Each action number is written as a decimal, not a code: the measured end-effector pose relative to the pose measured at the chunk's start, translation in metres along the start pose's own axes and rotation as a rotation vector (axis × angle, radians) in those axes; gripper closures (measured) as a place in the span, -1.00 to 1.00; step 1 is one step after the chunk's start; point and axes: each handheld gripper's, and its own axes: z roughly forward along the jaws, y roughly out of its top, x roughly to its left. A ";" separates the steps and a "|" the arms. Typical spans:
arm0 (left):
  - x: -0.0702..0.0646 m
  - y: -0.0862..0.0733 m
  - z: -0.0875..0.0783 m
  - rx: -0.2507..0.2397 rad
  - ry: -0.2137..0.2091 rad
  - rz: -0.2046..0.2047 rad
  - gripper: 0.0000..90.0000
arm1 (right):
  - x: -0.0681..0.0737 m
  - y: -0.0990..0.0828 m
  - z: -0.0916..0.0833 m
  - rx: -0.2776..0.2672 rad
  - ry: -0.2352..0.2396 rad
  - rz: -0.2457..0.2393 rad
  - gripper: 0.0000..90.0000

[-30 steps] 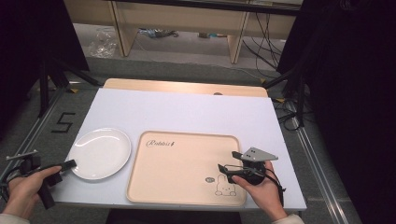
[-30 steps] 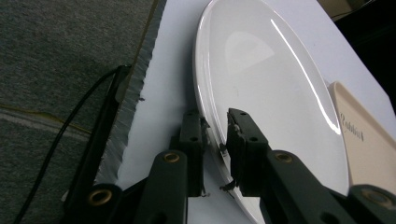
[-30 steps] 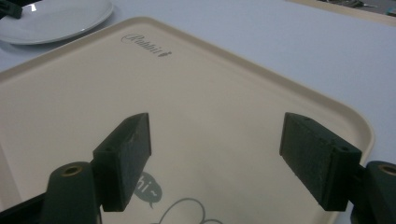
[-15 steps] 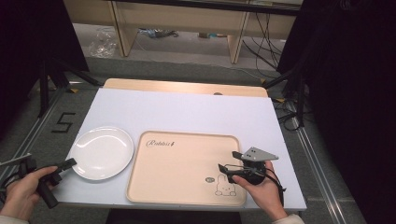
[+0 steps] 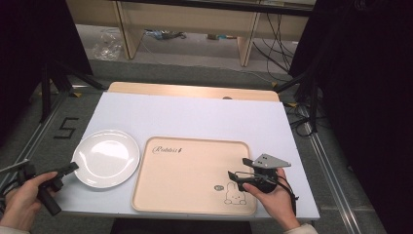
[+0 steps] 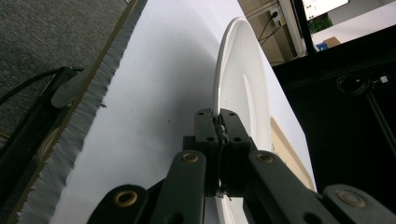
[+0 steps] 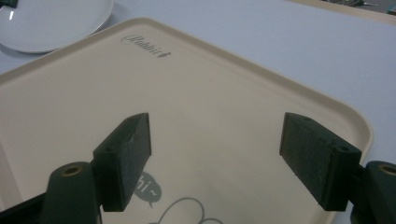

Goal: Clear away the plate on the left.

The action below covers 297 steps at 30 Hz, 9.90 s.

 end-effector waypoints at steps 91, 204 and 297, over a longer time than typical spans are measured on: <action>-0.068 -0.002 0.040 0.008 -0.159 0.075 0.94 | -0.003 -0.001 -0.003 -0.009 -0.011 0.025 -0.42; -0.120 -0.053 0.094 0.210 -0.249 0.136 0.93 | -0.003 -0.002 -0.002 -0.015 -0.017 0.017 -0.42; -0.146 -0.087 0.138 0.334 -0.246 0.181 0.93 | -0.005 -0.001 -0.003 -0.026 -0.022 0.014 -0.42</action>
